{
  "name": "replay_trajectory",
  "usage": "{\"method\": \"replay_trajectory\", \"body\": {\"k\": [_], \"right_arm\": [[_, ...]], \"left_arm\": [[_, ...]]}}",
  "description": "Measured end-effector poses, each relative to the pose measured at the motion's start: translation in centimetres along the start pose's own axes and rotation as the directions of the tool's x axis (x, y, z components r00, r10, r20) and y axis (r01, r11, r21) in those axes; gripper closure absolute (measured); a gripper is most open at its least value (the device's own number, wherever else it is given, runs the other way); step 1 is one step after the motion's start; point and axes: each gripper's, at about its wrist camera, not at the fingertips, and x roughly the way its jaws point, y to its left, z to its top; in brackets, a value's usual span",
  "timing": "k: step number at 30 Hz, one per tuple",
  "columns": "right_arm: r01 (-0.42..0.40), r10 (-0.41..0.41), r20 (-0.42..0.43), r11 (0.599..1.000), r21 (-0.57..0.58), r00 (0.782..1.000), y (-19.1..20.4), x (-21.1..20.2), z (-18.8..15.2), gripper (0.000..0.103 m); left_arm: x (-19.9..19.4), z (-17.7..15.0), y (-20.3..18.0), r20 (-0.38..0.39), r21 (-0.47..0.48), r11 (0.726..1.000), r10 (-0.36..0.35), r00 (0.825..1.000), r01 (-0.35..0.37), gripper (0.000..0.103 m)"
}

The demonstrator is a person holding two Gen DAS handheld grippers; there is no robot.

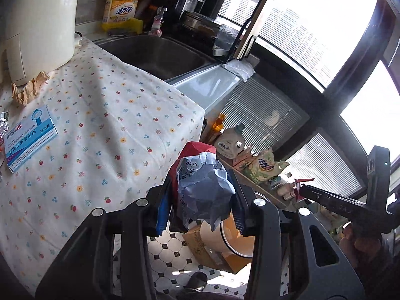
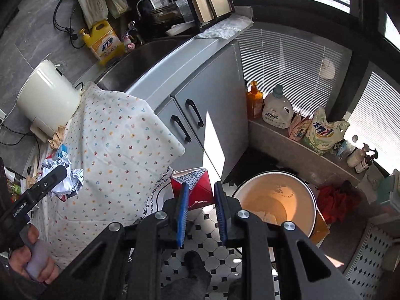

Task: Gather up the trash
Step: 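Carry both items over the white bucket and open both tools to drop them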

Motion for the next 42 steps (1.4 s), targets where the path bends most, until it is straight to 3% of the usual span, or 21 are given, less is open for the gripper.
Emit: {"method": "replay_trajectory", "body": {"k": [6,7,8,10,22,35,38,40,42], "right_arm": [[0.043,-0.044,0.009,0.997,0.063,0.999,-4.8,-1.0,-0.1,0.079],[0.038,-0.039,0.012,0.997,0.073,0.999,-5.5,-1.2,-0.2,0.073],[0.037,-0.039,0.021,0.996,0.084,0.999,-6.1,-1.5,-0.2,0.048],[0.064,-0.069,0.054,0.994,0.089,0.996,-7.2,-2.4,-0.4,0.029],[0.123,-0.128,0.026,0.980,0.154,0.991,-13.7,-3.8,-2.7,0.030],[0.183,-0.191,0.018,0.961,0.205,0.981,-19.4,-6.4,-5.5,0.029],[0.186,-0.193,0.016,0.959,0.214,0.981,-20.1,-6.7,-6.0,0.029],[0.185,-0.193,0.016,0.958,0.217,0.981,-20.4,-6.8,-6.2,0.028],[0.181,-0.189,0.017,0.959,0.219,0.982,-20.5,-6.8,-6.2,0.027]], "left_arm": [[2.3,-0.2,-4.2,-0.027,0.048,0.998,-0.037,0.999,0.039,0.062],[2.6,-0.2,-4.8,-0.032,0.053,0.998,-0.041,0.999,0.043,0.062],[3.0,-0.2,-5.4,-0.036,0.057,0.997,-0.044,0.998,0.047,0.062],[3.7,-0.3,-6.4,-0.045,0.067,0.996,-0.052,0.998,0.055,0.062],[8.3,-2.7,-12.3,-0.135,0.113,0.986,-0.105,0.985,0.120,0.061],[13.4,-6.2,-18.4,-0.243,0.141,0.970,-0.158,0.957,0.196,0.055],[13.7,-6.5,-19.3,-0.257,0.147,0.966,-0.170,0.951,0.212,0.039],[13.4,-6.5,-19.7,-0.241,0.155,0.964,-0.174,0.955,0.215,0.024],[13.0,-6.3,-19.9,-0.226,0.165,0.964,-0.169,0.959,0.209,0.016]]}}
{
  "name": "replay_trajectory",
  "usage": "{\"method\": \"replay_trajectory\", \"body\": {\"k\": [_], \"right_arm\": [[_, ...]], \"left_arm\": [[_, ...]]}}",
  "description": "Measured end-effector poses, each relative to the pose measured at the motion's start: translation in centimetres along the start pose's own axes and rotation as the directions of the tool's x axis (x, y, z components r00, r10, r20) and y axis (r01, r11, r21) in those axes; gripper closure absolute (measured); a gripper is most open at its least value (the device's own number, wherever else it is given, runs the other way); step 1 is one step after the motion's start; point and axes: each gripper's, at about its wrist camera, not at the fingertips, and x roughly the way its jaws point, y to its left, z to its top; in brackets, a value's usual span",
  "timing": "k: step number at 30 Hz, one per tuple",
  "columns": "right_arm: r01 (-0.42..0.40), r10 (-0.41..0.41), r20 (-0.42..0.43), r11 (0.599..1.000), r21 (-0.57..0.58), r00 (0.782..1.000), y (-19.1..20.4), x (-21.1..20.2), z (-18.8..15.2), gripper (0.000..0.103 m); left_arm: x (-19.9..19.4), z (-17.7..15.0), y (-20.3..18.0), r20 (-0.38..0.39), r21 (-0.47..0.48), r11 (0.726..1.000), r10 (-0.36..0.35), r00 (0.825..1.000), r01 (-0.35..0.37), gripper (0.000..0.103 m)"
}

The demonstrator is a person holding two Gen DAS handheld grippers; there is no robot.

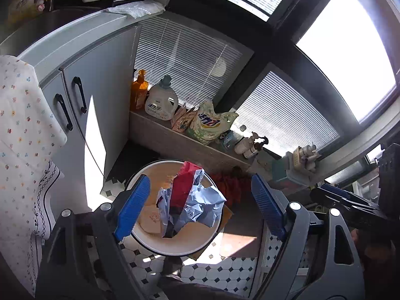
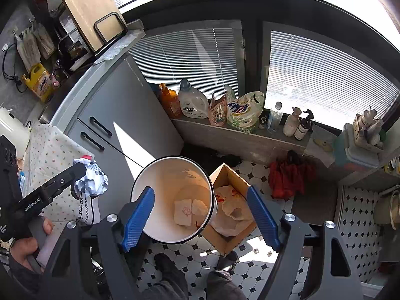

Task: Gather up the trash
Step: 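Carry both items over the white bucket and open both tools to drop them, then move both open tools back to the tablecloth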

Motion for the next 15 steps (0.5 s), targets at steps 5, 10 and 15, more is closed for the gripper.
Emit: {"method": "replay_trajectory", "body": {"k": [5,10,15], "right_arm": [[-0.022,0.022,0.007,1.000,-0.018,1.000,1.2,0.1,0.2,0.023],[-0.051,0.053,0.036,0.997,-0.054,0.998,3.3,-0.2,0.5,0.011],[-0.091,0.096,0.051,0.992,-0.090,0.994,6.1,-0.6,0.9,0.008]], "left_arm": [[-1.4,0.2,0.7,0.020,-0.010,1.000,0.016,1.000,-0.015,0.009],[-4.0,0.2,2.3,0.066,-0.036,0.998,0.063,0.996,-0.061,0.006],[-7.2,0.0,4.2,0.116,-0.064,0.991,0.129,0.985,-0.122,0.006]]}}
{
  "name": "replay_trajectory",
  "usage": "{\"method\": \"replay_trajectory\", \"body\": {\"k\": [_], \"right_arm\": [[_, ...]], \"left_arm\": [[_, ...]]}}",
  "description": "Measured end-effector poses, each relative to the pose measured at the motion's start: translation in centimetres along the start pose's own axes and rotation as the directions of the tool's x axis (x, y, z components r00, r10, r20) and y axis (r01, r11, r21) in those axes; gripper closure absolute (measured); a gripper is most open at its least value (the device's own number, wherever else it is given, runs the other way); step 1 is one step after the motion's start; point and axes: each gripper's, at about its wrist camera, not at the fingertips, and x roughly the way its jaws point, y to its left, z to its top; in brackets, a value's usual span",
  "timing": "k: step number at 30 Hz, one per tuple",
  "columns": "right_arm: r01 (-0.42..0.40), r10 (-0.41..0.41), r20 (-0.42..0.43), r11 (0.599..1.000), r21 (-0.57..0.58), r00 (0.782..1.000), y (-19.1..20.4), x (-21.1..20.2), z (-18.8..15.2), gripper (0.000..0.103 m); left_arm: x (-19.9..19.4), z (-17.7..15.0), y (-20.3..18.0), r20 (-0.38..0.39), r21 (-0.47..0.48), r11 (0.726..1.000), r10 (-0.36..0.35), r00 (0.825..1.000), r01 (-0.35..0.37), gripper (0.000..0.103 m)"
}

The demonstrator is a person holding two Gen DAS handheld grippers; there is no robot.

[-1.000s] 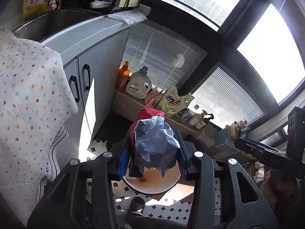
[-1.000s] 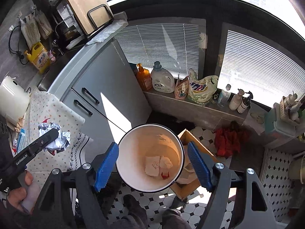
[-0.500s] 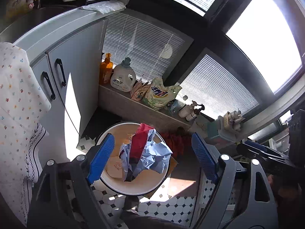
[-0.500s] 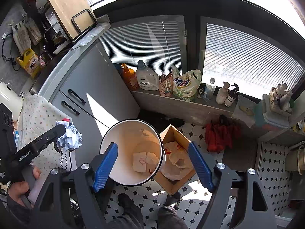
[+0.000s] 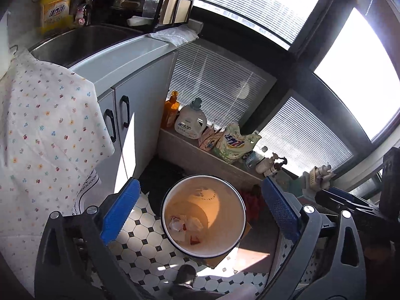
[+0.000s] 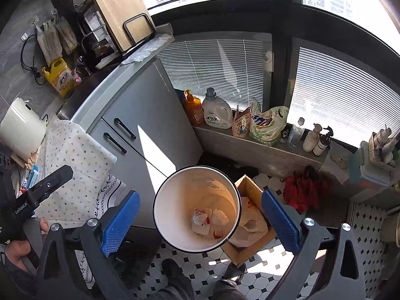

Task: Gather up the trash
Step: 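Move both open tools back to the tablecloth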

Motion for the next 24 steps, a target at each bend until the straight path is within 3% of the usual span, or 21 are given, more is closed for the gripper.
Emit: {"method": "replay_trajectory", "body": {"k": [13,24], "right_arm": [[-0.118,0.120,0.009,0.985,-0.125,0.993,9.5,0.3,0.4,0.008],[-0.218,0.216,-0.034,0.950,-0.224,0.976,18.7,1.7,-0.4,0.008]], "left_arm": [[-7.6,-0.8,6.9,0.083,-0.085,0.992,0.103,0.991,-0.096,0.006],[-14.0,-2.9,14.6,0.123,-0.208,0.954,0.242,0.962,-0.214,0.006]]}}
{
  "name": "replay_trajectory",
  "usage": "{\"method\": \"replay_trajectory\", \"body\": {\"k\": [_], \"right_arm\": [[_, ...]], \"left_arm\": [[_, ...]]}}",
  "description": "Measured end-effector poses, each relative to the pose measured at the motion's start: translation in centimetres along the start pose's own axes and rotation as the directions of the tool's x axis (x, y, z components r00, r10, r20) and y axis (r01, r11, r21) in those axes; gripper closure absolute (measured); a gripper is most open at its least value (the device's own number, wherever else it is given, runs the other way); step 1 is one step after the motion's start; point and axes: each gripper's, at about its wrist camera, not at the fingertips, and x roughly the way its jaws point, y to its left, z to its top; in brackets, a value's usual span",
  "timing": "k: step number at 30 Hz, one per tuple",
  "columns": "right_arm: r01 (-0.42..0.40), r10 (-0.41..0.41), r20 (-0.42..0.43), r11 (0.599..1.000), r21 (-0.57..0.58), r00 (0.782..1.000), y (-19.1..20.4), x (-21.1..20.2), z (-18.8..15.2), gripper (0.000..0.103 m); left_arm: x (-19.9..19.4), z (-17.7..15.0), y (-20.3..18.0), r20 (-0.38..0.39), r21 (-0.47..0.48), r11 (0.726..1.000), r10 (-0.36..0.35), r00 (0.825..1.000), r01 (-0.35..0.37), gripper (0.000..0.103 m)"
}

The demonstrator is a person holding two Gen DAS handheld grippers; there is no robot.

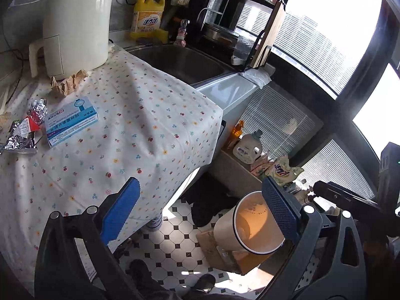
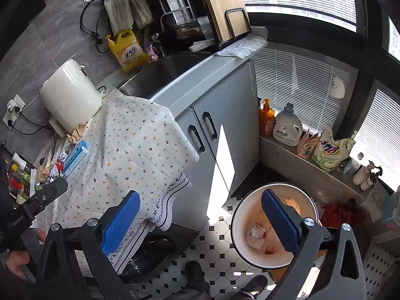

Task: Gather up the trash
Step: 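Move both open tools back to the tablecloth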

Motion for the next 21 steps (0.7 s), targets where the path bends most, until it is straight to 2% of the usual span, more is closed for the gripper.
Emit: {"method": "replay_trajectory", "body": {"k": [11,21], "right_arm": [[-0.094,0.090,-0.030,0.987,-0.128,0.995,9.2,2.9,0.5,0.008],[-0.157,0.155,-0.026,0.962,-0.222,0.988,17.7,5.0,0.7,0.008]], "left_arm": [[-4.2,-0.6,8.7,0.046,-0.125,0.983,0.140,0.989,-0.133,0.006],[-8.1,-1.6,16.7,0.076,-0.238,0.941,0.265,0.961,-0.241,0.006]]}}
